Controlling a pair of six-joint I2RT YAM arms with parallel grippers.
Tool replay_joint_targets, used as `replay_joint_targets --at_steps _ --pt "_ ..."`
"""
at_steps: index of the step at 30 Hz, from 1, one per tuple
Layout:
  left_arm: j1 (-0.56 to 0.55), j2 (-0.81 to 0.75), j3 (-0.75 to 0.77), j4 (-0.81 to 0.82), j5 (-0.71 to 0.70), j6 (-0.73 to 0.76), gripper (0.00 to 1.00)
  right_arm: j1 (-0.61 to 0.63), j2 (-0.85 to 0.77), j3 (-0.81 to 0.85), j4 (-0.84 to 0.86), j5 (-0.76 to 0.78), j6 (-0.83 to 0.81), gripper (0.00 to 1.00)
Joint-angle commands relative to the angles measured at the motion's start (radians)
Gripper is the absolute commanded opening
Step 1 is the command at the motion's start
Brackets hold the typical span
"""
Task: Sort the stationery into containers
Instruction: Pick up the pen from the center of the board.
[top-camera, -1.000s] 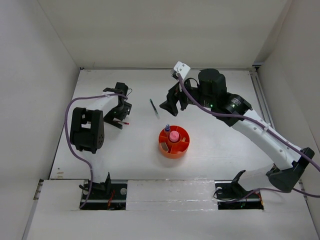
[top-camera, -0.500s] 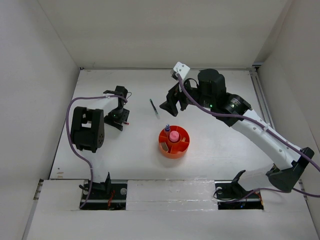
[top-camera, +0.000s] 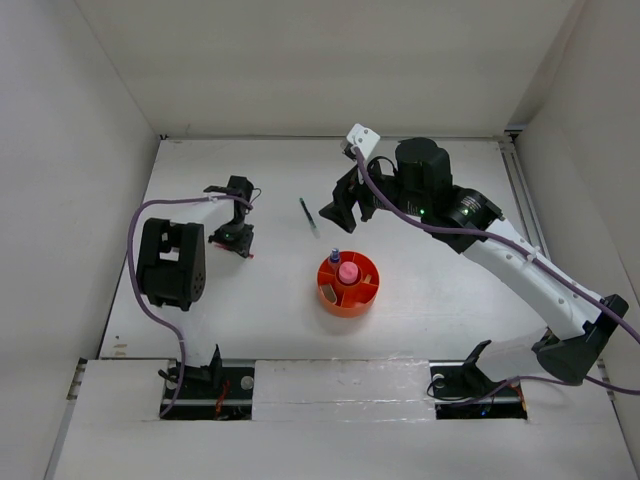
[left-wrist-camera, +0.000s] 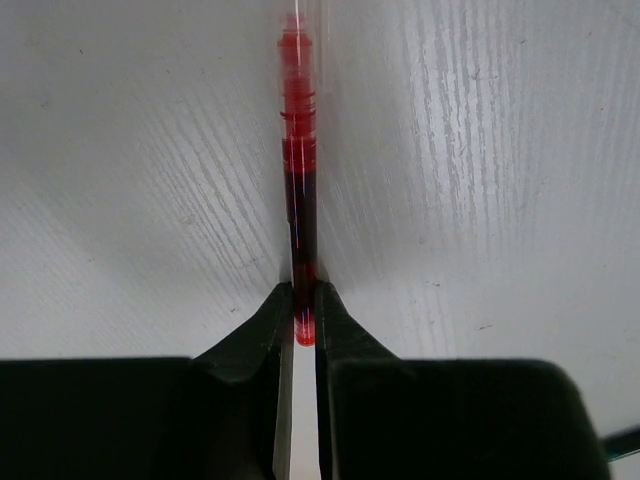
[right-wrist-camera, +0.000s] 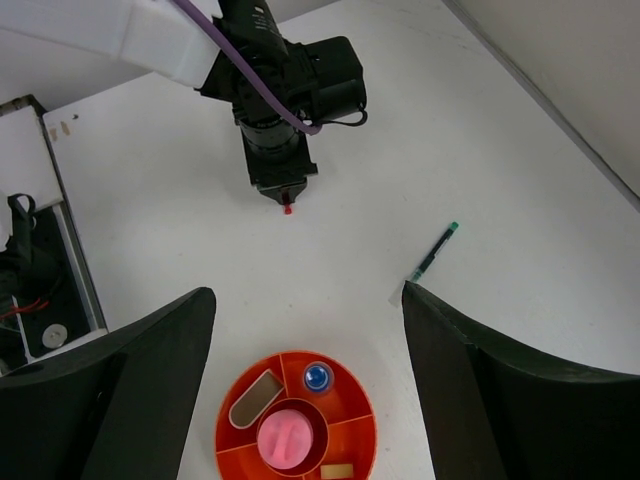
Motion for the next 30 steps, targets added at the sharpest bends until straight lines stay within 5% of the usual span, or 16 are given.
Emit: replay_joint_targets --at_steps 1,7,12,22,30 --pt "0.002 0.043 -0.083 0.072 -0.014 0.005 0.0 0.008 0.001 0.001 0.054 -0.002 -0.012 0.81" --pt "0.002 -0.015 0.018 0.128 -0.005 0.21 0.0 0.008 0.022 0.05 0.032 0.117 0.023 0.82" --pt "0.002 -0.166 0.003 0.376 0.09 0.445 0.0 -0.006 0.074 0.116 0.02 0.126 0.091 0.82" --pt "0.002 -0.416 -0.108 0.763 0.525 0.731 0.0 -0.156 0.171 0.265 -0.001 0.113 0.168 0.85" --pt "-0.009 -0.522 -0.085 0.768 0.746 0.878 0.0 -0.167 0.282 0.398 0.041 -0.021 0.238 0.86"
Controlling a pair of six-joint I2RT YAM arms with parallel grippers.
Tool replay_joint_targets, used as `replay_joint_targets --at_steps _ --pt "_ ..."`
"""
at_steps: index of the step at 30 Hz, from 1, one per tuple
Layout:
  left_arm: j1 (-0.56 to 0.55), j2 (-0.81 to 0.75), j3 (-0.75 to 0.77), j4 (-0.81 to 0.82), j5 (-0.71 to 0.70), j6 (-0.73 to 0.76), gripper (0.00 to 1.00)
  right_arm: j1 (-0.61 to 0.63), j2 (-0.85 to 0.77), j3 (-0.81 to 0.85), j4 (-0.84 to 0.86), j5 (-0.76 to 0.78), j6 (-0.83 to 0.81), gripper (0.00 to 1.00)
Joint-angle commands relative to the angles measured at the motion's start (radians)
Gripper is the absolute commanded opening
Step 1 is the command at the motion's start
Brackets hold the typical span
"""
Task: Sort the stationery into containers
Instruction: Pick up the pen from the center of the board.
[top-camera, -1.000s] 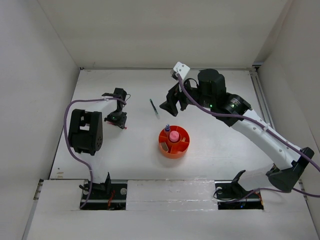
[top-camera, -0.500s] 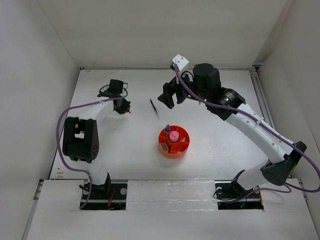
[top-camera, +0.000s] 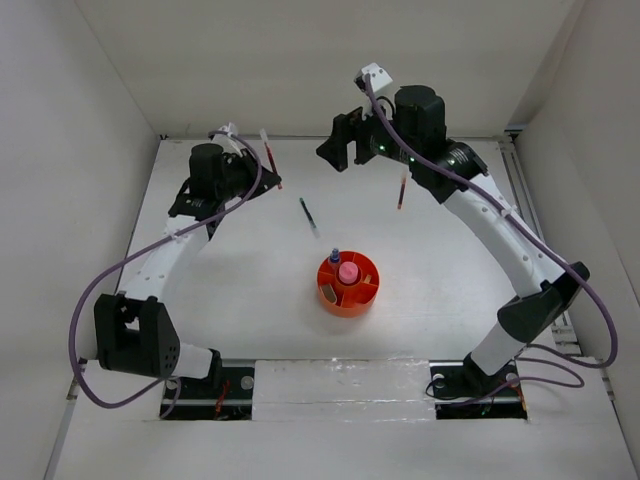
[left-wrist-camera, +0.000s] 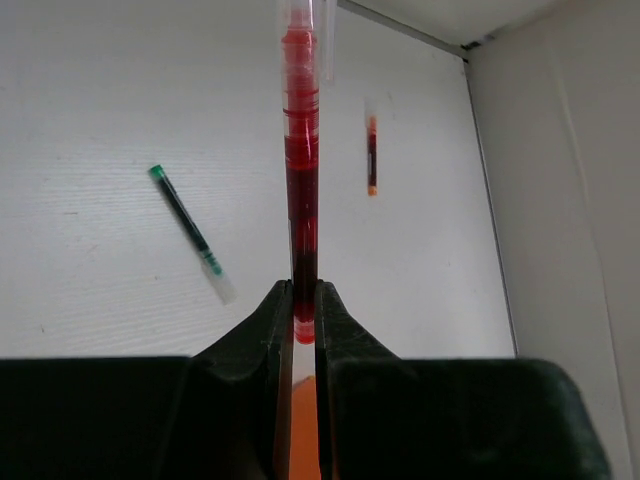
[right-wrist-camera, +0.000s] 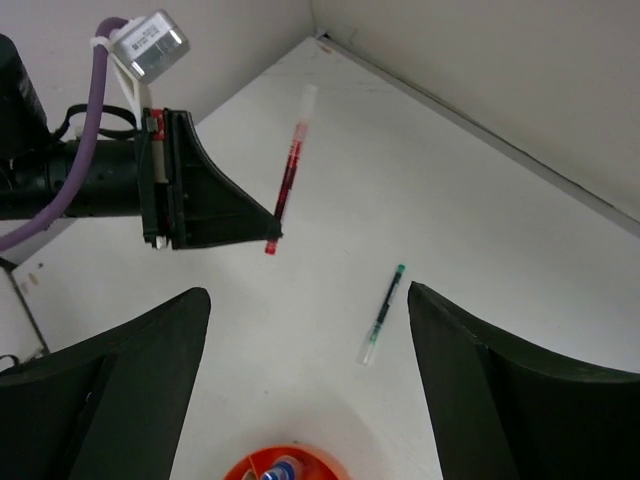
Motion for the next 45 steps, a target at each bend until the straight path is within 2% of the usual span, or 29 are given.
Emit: replay_joint_targets --at_steps 1,6,12,22,26,34,38,41,42,45 --pt "-0.009 -0.05 0.039 0.028 0.145 0.123 0.0 -0.001 0.036 0.079 0.066 -0.095 0.055 0.86" --pt "-0.018 -0.106 0.069 -0.019 0.205 0.183 0.0 -0.001 0.112 0.17 0.086 -0.16 0.099 0.87" --pt "-0.04 -0.156 0.079 -0.03 0.254 0.203 0.0 -0.001 0.171 0.148 0.228 -0.306 0.265 0.85" --pt "-0.04 -0.184 0.079 -0.053 0.274 0.226 0.0 0.008 0.181 0.072 0.342 -0.272 0.378 0.79" --pt "-0.04 -0.193 0.079 -0.062 0.274 0.237 0.0 0.019 0.212 0.081 0.342 -0.272 0.378 0.71" --pt "-0.04 -0.202 0.089 -0.062 0.274 0.237 0.0 0.06 0.243 0.081 0.342 -0.24 0.378 0.68" --pt "-0.04 -0.202 0.089 -0.052 0.294 0.228 0.0 0.069 0.252 0.067 0.37 -0.212 0.369 0.6" --pt "-0.04 -0.202 0.078 -0.042 0.294 0.228 0.0 0.079 0.252 0.067 0.37 -0.203 0.369 0.45" --pt "-0.04 -0.202 0.078 -0.042 0.294 0.228 0.0 0.079 0.261 0.067 0.37 -0.203 0.369 0.36" --pt "-0.04 -0.211 0.069 -0.042 0.294 0.228 0.0 0.079 0.27 0.067 0.37 -0.203 0.369 0.28"
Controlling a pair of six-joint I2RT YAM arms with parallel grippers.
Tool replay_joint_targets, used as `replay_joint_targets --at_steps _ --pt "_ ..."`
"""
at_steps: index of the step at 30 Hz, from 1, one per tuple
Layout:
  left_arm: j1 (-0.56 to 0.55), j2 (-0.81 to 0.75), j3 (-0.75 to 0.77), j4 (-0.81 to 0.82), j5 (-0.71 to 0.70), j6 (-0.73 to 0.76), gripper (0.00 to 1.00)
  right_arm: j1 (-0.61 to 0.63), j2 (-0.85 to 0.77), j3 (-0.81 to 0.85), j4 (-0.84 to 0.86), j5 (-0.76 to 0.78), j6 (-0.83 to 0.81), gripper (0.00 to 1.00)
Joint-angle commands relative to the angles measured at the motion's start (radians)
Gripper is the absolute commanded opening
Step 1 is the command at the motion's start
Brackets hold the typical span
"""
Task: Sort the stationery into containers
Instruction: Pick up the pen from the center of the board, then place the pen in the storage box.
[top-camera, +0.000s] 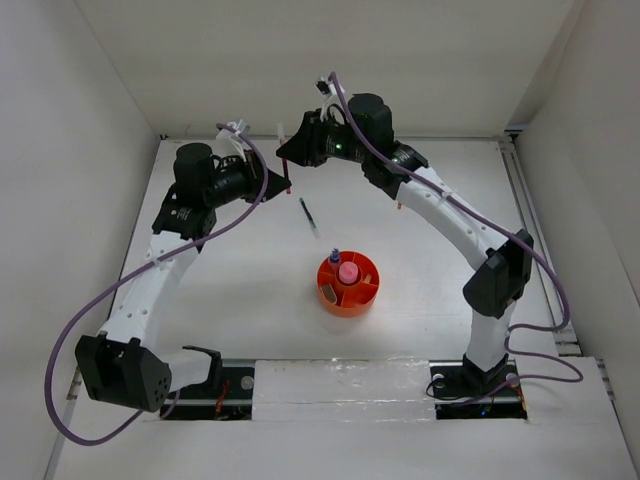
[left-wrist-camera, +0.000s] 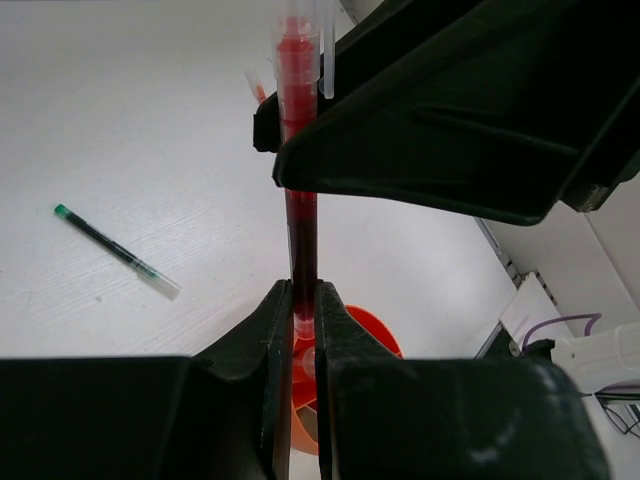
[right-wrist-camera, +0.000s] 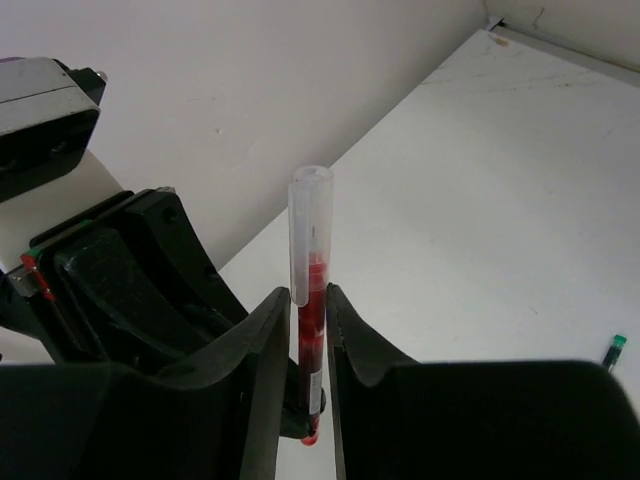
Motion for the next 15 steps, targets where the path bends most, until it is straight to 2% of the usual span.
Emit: replay_joint_targets --at_steps 1,3,9,13,15 --pt "-0.001 -0.041 0.028 0.04 0.027 0.01 0.0 0.012 0.012 0.006 0.071 0.008 0.004 0.26" --pt "-0.001 -0.041 0.028 0.04 0.027 0.01 0.0 0.012 0.022 0.006 0.071 -0.001 0.004 0.23" --pt "-0.001 -0.041 0.048 0.029 0.018 0.02 0.0 0.012 0.031 0.006 0.071 -0.012 0.004 0.01" --pt "-0.001 -0.031 0.06 0.006 -0.003 0.02 0.0 0.012 0.031 0.006 0.071 -0.012 0.004 0.0" --pt "-0.001 -0.022 0.069 -0.003 -0.014 0.03 0.1 0.003 0.008 -0.015 0.086 -0.003 0.004 0.0"
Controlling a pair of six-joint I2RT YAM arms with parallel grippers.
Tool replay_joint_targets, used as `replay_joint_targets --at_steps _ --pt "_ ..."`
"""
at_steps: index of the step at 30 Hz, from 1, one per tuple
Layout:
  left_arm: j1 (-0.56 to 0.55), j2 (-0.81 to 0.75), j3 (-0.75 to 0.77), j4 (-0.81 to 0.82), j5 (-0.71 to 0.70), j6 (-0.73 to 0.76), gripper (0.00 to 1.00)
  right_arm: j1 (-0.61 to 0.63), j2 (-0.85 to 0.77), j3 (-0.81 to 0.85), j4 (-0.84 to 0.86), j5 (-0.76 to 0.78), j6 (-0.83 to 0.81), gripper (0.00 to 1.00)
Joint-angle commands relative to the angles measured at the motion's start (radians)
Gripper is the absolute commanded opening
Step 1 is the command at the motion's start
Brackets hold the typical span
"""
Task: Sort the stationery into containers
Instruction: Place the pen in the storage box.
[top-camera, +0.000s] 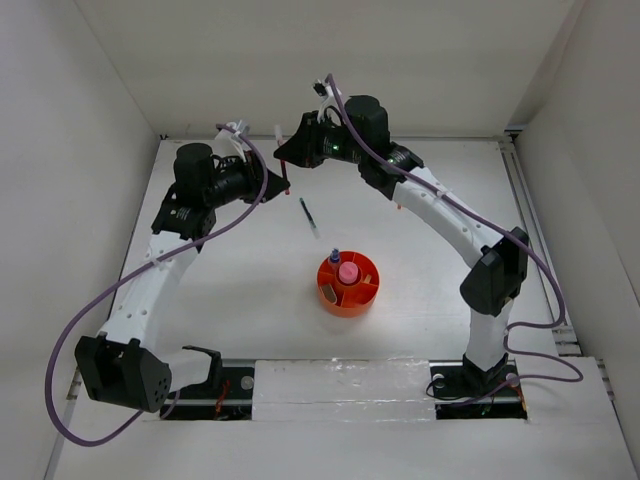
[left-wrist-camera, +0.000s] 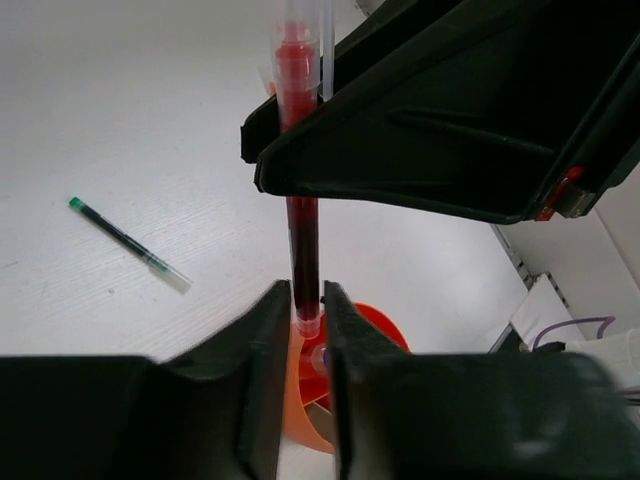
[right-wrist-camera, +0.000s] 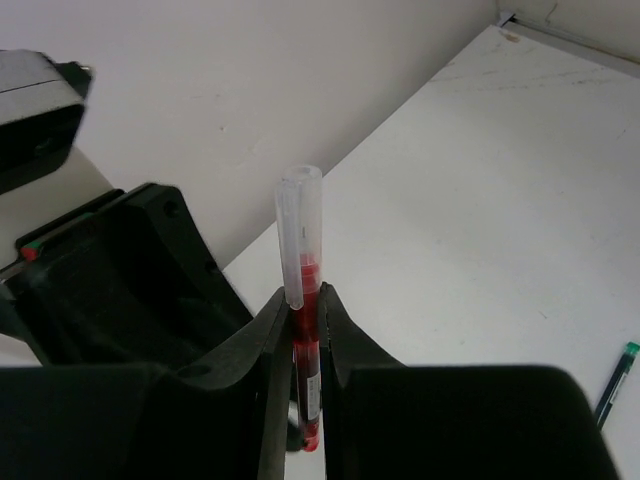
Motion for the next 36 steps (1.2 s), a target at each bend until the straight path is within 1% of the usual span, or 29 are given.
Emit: replay_joint_targets --at_steps 1,2,3,4,5,6,7,8,12,15,18,19,20,21,22,24,27,29,30,31,33,35,36 --pt "-0.002 -0.018 0.064 0.023 0.009 0.02 0.18 0.002 -0.026 -0.025 0.077 0.003 -0.01 0.0" --pt "-0.002 -0.018 0.064 0.013 0.009 0.02 0.38 -0.007 -0.043 -0.049 0.089 0.003 -0.01 0.0" --pt "-0.002 -0.018 0.064 0.013 0.009 0.02 0.49 -0.007 -0.043 -0.059 0.089 0.003 -0.01 0.0" --pt "-0.002 -0.018 0.064 0.013 0.009 0.02 0.57 -0.018 -0.059 -0.068 0.103 0.012 -0.01 0.0" --pt "-0.002 -0.018 0.055 0.013 0.009 0.02 0.63 -0.018 -0.068 -0.086 0.12 0.012 -0.01 0.0" --pt "-0.002 -0.018 0.055 0.013 0.009 0.02 0.8 -0.018 -0.085 -0.087 0.12 0.025 -0.01 0.0" --pt "-0.002 -0.018 0.046 0.002 0.009 0.02 0.92 -0.027 -0.085 -0.1 0.13 0.025 -0.01 0.0" --pt "-0.002 -0.027 0.046 0.002 0.009 0.02 0.99 -0.027 -0.097 -0.1 0.131 0.035 -0.01 0.0" --pt "-0.002 -0.028 0.037 0.002 0.009 0.02 1.0 -0.059 -0.122 -0.137 0.155 0.048 -0.01 0.0" --pt "-0.002 -0.037 0.037 -0.009 -0.035 0.011 1.0 -0.093 -0.172 -0.189 0.199 0.068 -0.019 0.0" --pt "-0.002 -0.037 0.037 -0.033 -0.169 -0.017 1.0 -0.121 -0.244 -0.28 0.27 0.068 -0.028 0.0" --pt "-0.002 -0.019 0.047 -0.049 -0.204 -0.038 1.0 -0.134 -0.267 -0.338 0.291 0.068 -0.028 0.0" --pt "-0.002 -0.009 0.057 -0.062 -0.245 -0.048 1.0 -0.135 -0.314 -0.368 0.313 0.068 -0.055 0.0" --pt "-0.002 0.001 0.078 -0.072 -0.315 -0.06 1.0 -0.144 -0.339 -0.398 0.35 0.059 -0.069 0.0" --pt "0.007 0.027 0.09 -0.082 -0.34 -0.071 1.0 -0.144 -0.365 -0.457 0.367 0.058 -0.089 0.0" --pt "0.007 0.06 0.135 -0.125 -0.408 -0.103 1.0 -0.144 -0.445 -0.517 0.411 0.048 -0.152 0.0" --pt "0.02 0.115 0.164 -0.145 -0.419 -0.127 1.0 -0.144 -0.54 -0.631 0.434 0.008 -0.218 0.0" --pt "0.02 0.147 0.175 -0.145 -0.385 -0.137 1.0 -0.144 -0.583 -0.677 0.445 -0.023 -0.246 0.0" --pt "0.02 0.156 0.175 -0.145 -0.375 -0.149 1.0 -0.144 -0.627 -0.729 0.445 -0.032 -0.255 0.0" --pt "0.02 0.166 0.184 -0.136 -0.353 -0.158 1.0 -0.144 -0.654 -0.758 0.445 -0.023 -0.255 0.0" --pt "0.02 0.179 0.184 -0.136 -0.341 -0.169 1.0 -0.144 -0.71 -0.847 0.436 0.034 -0.266 0.0" --pt "0.02 0.192 0.184 -0.125 -0.315 -0.178 1.0 -0.133 -0.802 -0.899 0.407 0.093 -0.295 0.0" --pt "0.02 0.202 0.184 -0.125 -0.315 -0.189 1.0 -0.107 -0.835 -0.927 0.393 0.173 -0.306 0.0"
